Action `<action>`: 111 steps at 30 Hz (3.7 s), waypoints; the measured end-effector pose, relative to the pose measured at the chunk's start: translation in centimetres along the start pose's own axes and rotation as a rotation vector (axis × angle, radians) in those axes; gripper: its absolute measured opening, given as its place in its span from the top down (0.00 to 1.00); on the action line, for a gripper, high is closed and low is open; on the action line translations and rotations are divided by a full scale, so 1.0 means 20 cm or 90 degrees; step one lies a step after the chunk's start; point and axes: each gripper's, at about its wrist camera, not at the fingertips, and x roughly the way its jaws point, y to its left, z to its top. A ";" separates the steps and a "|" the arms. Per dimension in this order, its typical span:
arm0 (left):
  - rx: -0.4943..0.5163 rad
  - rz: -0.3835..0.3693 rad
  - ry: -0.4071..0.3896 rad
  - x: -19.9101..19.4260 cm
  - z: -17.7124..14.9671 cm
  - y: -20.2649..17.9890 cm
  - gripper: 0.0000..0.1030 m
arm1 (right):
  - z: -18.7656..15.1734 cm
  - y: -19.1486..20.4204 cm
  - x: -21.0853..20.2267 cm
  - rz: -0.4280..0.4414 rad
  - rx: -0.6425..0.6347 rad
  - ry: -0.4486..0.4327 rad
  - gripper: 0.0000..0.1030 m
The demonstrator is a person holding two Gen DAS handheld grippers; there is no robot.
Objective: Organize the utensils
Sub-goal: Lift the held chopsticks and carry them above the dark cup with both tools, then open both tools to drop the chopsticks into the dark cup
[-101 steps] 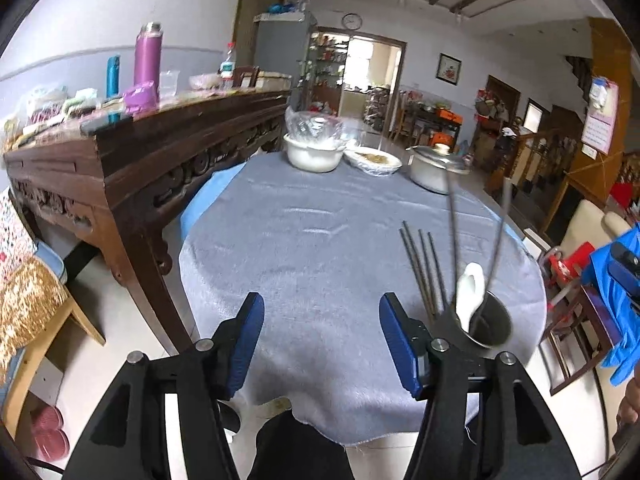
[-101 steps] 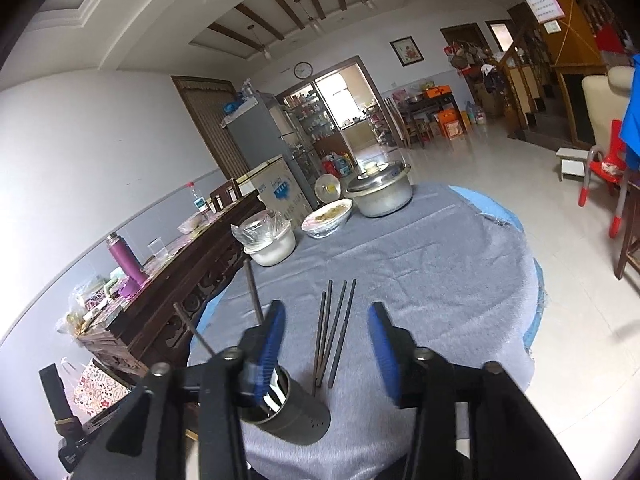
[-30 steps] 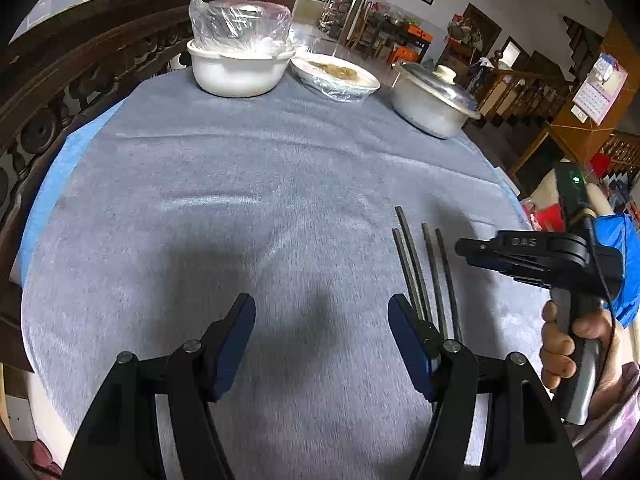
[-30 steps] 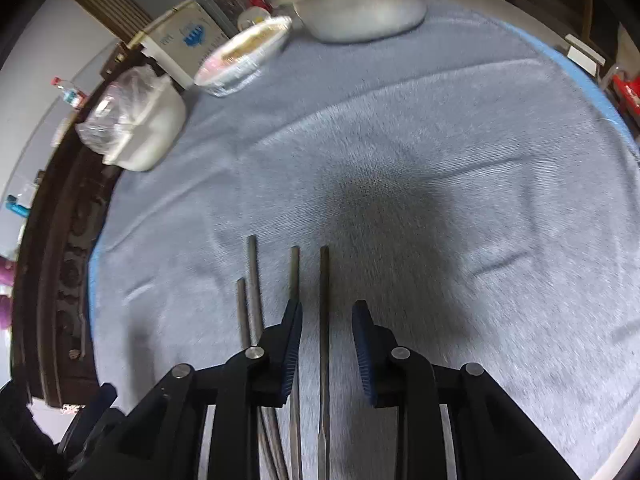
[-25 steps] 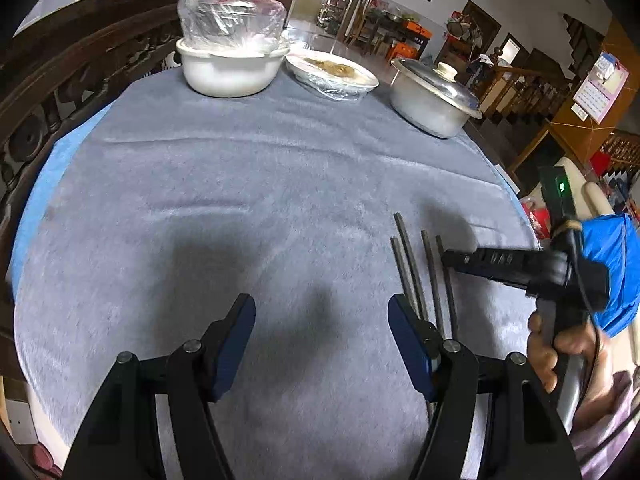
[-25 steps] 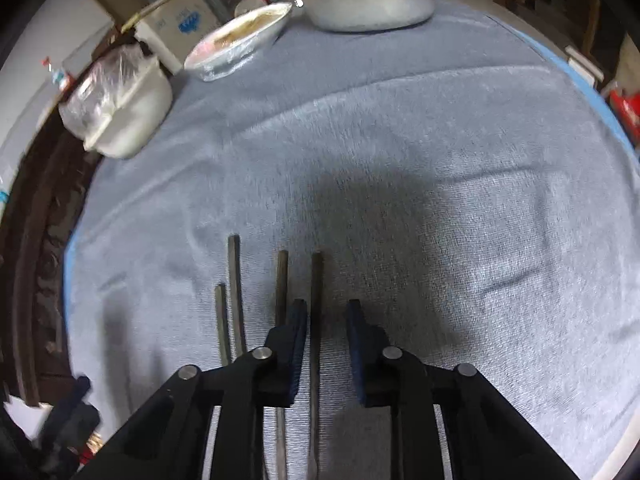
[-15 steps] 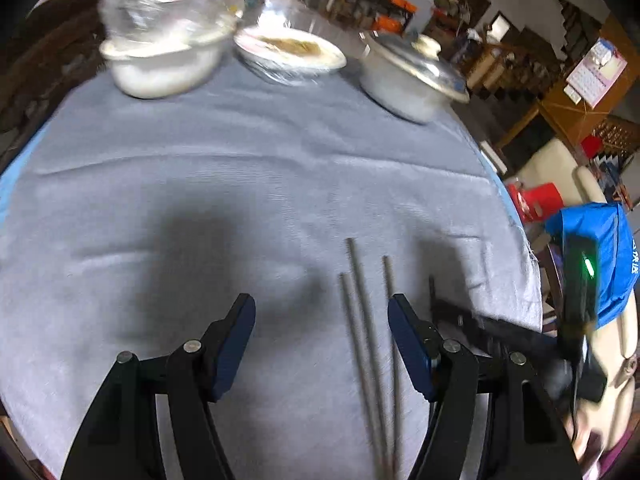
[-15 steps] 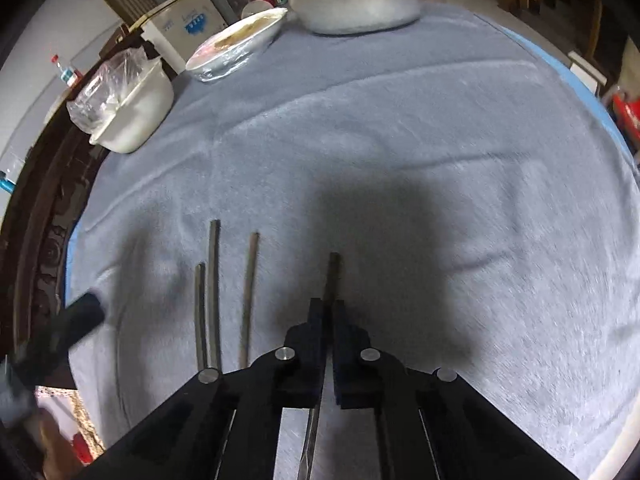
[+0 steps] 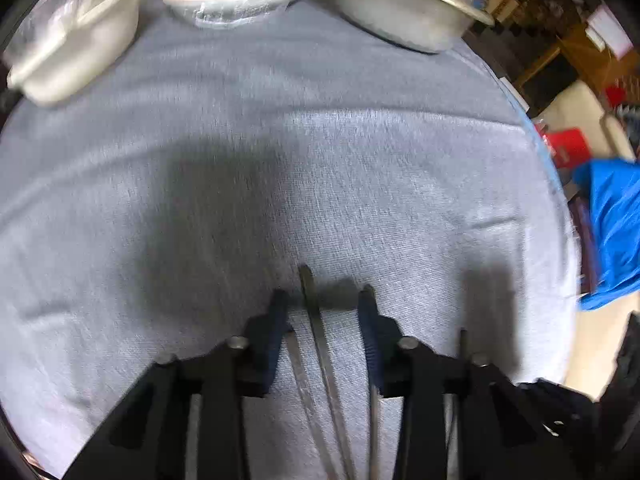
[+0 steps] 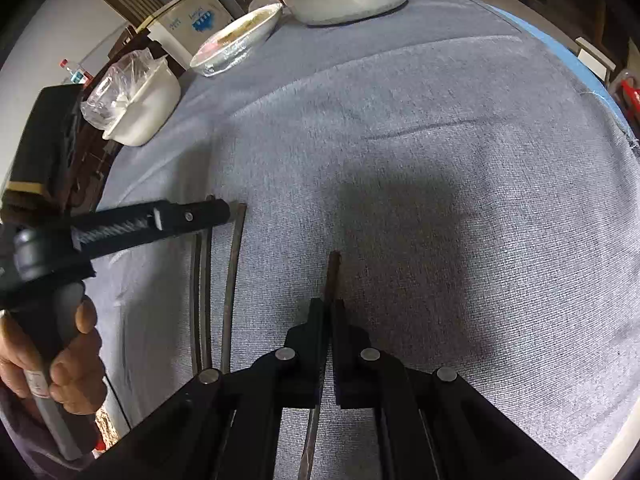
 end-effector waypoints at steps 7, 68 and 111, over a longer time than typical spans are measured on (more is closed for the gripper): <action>-0.008 -0.012 -0.069 -0.10 -0.06 0.05 0.94 | -0.09 -0.02 -0.16 0.037 0.003 -0.073 0.96; -0.113 0.020 -0.611 -1.33 -1.55 0.25 0.95 | 0.06 -0.16 -0.08 -0.260 0.070 -0.085 0.94; -0.076 -0.054 -0.671 -1.58 -1.63 -0.07 0.95 | -1.16 0.62 -1.27 0.077 -0.230 -0.623 0.94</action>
